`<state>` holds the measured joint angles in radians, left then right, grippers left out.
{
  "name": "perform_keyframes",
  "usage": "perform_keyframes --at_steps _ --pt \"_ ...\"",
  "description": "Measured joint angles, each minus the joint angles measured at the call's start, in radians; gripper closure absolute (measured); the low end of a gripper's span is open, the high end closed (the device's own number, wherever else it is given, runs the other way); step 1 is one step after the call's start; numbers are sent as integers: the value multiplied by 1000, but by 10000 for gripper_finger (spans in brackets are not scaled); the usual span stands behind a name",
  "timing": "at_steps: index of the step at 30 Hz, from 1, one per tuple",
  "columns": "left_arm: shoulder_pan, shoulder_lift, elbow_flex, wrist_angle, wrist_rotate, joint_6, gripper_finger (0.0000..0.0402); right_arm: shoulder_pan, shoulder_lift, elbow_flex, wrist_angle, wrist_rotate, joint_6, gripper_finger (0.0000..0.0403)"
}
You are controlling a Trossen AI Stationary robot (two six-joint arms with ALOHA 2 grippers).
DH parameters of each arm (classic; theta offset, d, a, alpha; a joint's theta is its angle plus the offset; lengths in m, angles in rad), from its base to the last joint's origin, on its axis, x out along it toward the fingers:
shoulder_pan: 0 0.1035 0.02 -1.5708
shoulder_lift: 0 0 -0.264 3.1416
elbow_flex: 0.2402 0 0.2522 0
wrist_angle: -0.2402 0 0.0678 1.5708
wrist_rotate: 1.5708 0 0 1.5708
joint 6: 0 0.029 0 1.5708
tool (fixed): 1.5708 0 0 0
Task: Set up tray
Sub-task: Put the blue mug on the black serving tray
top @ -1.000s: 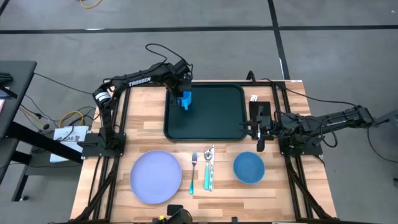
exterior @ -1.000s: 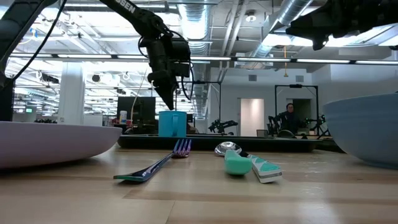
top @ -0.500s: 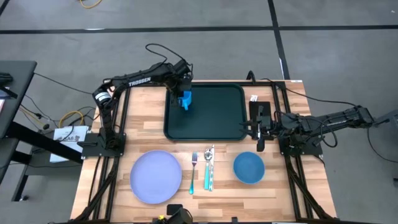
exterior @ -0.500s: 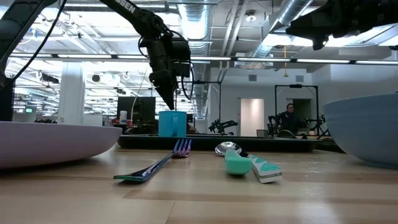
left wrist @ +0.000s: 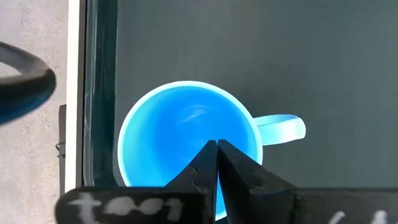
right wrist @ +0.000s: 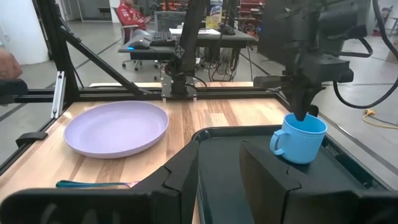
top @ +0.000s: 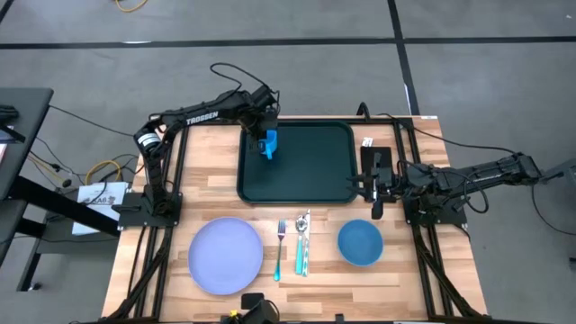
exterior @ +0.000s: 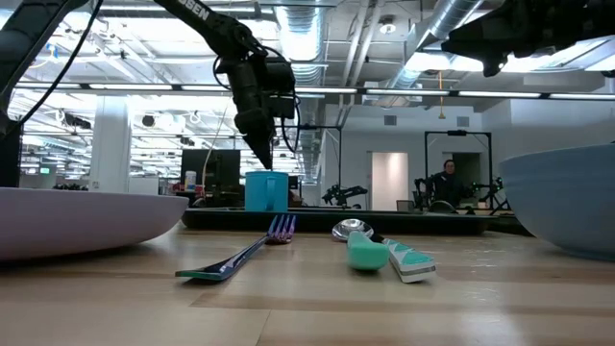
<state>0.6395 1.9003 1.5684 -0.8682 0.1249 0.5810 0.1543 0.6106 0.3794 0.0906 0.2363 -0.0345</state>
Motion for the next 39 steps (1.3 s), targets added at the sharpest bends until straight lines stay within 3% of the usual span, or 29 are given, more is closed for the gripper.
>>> perform_keyframes --at_steps 28,39 --pt "6 1 -4 11 33 -46 402 0 0 0 0 0 0 295" --pt "17 72 21 6 28 -19 402 -4 0 0 -4 -2 0 295"
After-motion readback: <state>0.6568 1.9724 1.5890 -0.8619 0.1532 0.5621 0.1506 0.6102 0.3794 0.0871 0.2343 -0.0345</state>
